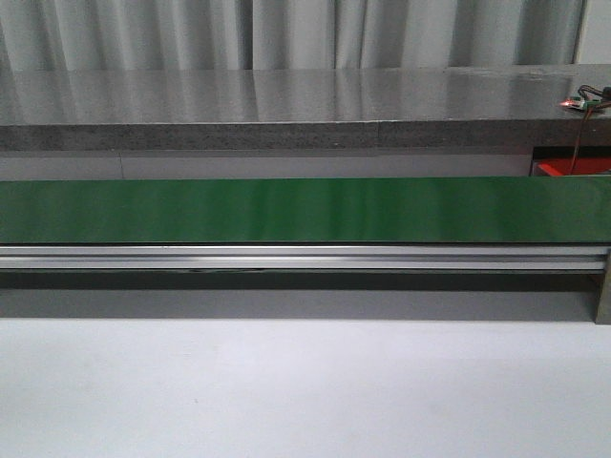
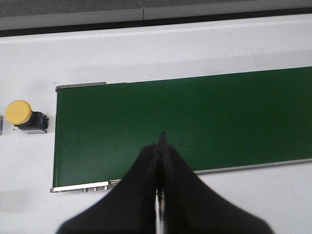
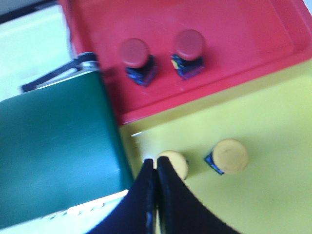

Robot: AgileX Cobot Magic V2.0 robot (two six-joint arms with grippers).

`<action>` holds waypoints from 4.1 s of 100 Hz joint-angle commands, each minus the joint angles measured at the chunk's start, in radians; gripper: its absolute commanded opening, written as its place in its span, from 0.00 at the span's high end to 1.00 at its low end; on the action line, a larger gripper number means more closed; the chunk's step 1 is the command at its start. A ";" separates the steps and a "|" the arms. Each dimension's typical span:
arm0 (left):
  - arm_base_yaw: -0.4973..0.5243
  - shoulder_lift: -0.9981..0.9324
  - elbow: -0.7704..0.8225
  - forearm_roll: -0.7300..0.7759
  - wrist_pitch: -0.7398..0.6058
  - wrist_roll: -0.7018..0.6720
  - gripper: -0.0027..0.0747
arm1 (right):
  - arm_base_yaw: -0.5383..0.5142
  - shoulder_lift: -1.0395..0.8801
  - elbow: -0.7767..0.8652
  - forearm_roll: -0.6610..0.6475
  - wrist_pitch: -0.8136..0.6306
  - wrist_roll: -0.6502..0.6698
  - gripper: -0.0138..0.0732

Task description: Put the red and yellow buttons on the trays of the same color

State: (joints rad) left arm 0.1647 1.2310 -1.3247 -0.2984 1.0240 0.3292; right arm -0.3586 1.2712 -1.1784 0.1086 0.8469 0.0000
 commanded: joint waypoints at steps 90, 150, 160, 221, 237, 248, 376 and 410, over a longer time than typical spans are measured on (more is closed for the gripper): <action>-0.004 -0.026 -0.024 0.178 -0.005 -0.177 0.99 | 0.311 -0.237 0.143 0.077 0.011 -0.074 0.93; 0.319 0.046 -0.024 0.217 -0.021 -0.288 0.76 | 0.311 -0.237 0.143 0.077 0.010 -0.074 0.93; 0.348 0.086 -0.024 0.217 -0.023 -0.288 0.49 | 0.311 -0.237 0.143 0.077 0.009 -0.074 0.93; 0.411 0.361 -0.037 0.252 -0.123 -0.145 0.26 | 0.311 -0.237 0.143 0.077 0.009 -0.074 0.93; 0.466 0.400 -0.041 0.252 -0.144 -0.123 0.26 | 0.311 -0.237 0.143 0.077 0.009 -0.074 0.93; 0.494 0.428 -0.053 0.247 -0.153 -0.078 0.26 | 0.311 -0.237 0.143 0.077 0.009 -0.074 0.93; 0.503 0.662 -0.124 0.157 -0.296 -0.016 0.48 | 0.311 -0.237 0.143 0.077 0.009 -0.074 0.93; 0.503 0.662 -0.125 0.154 -0.303 -0.016 0.81 | 0.311 -0.237 0.143 0.077 0.009 -0.074 0.93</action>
State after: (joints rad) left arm 0.6730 1.9450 -1.4180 -0.1294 0.7579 0.3143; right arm -0.0485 1.0538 -1.0120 0.1756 0.8973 -0.0665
